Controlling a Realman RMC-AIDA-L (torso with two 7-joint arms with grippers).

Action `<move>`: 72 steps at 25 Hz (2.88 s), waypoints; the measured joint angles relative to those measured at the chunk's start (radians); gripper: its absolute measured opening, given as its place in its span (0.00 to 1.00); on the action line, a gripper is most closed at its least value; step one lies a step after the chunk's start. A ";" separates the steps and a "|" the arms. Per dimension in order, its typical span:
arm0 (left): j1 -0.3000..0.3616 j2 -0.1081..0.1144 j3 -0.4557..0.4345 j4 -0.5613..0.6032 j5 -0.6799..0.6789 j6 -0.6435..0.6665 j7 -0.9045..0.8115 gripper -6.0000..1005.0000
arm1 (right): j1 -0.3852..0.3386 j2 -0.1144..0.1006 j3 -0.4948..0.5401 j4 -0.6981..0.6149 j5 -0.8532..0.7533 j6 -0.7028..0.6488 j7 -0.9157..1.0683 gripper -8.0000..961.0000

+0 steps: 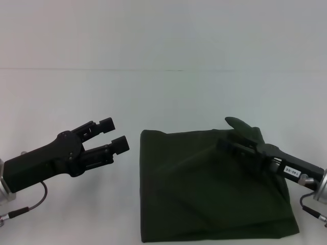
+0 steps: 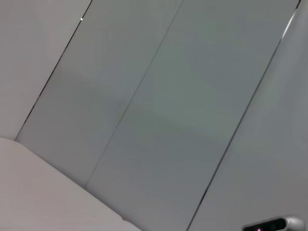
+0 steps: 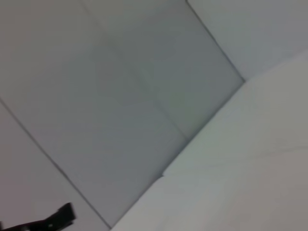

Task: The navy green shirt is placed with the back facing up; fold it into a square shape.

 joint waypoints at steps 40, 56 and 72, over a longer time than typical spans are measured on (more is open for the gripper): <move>0.008 -0.005 -0.011 -0.028 -0.118 -0.079 0.008 0.94 | -0.230 -0.089 0.132 -0.082 -0.234 -0.124 0.280 0.74; 0.011 -0.005 -0.012 -0.028 -0.119 -0.083 0.009 0.94 | -0.171 -0.076 0.108 -0.081 -0.316 -0.071 0.317 0.74; 0.020 -0.005 -0.025 -0.026 -0.119 -0.077 0.011 0.94 | -0.154 -0.084 0.072 -0.083 -0.317 -0.070 0.337 0.10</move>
